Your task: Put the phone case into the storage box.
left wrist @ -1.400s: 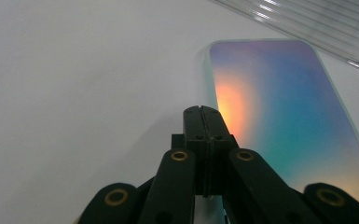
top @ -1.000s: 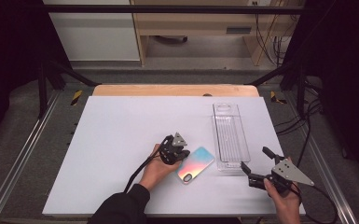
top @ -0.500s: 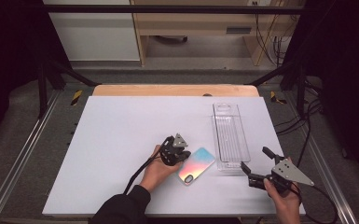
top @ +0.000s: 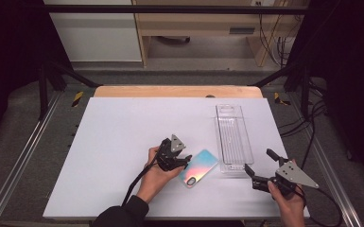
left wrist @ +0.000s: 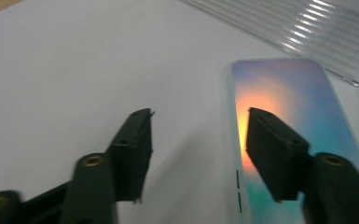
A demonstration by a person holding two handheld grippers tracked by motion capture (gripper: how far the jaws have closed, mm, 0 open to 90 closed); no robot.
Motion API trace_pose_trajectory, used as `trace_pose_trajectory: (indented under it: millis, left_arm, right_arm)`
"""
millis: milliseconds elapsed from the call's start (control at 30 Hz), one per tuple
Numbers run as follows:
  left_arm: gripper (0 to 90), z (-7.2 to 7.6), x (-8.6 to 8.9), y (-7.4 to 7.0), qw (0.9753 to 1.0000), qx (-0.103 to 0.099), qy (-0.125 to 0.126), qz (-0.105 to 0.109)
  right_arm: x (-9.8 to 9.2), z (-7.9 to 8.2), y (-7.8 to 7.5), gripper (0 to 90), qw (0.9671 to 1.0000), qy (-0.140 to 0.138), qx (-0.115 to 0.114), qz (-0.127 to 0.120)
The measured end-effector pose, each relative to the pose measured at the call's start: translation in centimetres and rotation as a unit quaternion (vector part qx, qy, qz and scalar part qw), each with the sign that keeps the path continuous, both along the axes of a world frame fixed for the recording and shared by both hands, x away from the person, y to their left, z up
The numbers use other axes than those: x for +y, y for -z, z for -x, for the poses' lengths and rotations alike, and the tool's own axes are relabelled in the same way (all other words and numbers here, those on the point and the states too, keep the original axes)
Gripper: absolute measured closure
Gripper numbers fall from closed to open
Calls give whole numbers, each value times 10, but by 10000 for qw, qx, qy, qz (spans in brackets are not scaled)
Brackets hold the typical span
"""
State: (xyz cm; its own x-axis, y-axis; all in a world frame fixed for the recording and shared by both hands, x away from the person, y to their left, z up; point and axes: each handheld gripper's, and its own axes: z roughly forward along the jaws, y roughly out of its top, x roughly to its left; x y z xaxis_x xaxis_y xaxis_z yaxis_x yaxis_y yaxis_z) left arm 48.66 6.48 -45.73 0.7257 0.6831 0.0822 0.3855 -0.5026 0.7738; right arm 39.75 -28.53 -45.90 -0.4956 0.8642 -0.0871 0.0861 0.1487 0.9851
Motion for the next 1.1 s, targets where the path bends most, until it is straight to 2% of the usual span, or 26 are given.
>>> trace_pose_trajectory:
  millis: [67,133,200,267,333,467,500,567,600,700,800,833,933,1100]
  left_arm:
    - [266,5,3,-2,10000,-19,-13,79]
    - [175,14,6,-4,9997,-3,-32,258]
    - [116,16,7,-4,9996,1,-30,298]
    - [76,21,7,-3,9993,59,-25,367]
    - [60,27,6,-3,9990,158,133,402]
    - [50,38,5,-1,9988,150,297,358]
    - [49,40,4,1,9984,257,400,310]
    - [50,42,3,3,9982,325,432,260]
    - [50,42,3,3,9982,325,432,260]
    - [48,41,-2,10,9978,457,470,79]
    - [48,40,-4,13,9976,516,470,33]
    - [48,40,-7,16,9969,592,525,3]
    - [48,41,-12,19,9960,629,635,-44]
    - [49,41,-14,22,9957,652,640,-136]
  right_arm:
    - [0,0,0,60,10000,3,4,-6]
    - [-1,0,0,59,10000,7,0,-11]
    - [-1,0,0,58,10000,10,-2,-20]
    - [-1,0,0,58,10000,10,4,-27]
    - [-1,1,0,57,10000,21,4,-32]
    - [-1,1,-1,56,10000,26,-12,-29]
    - [-1,1,0,57,10000,33,4,-21]
    - [-1,0,0,56,10000,22,12,-15]
    - [-1,0,0,56,10000,22,12,-15]
    - [-1,1,0,56,10000,16,12,-13]
    - [-1,0,0,56,10000,16,7,-11]
    - [-1,1,0,57,10000,14,12,-32]
    - [-2,0,0,56,10000,9,5,-45]
    - [-2,1,-1,56,10000,9,15,-61]
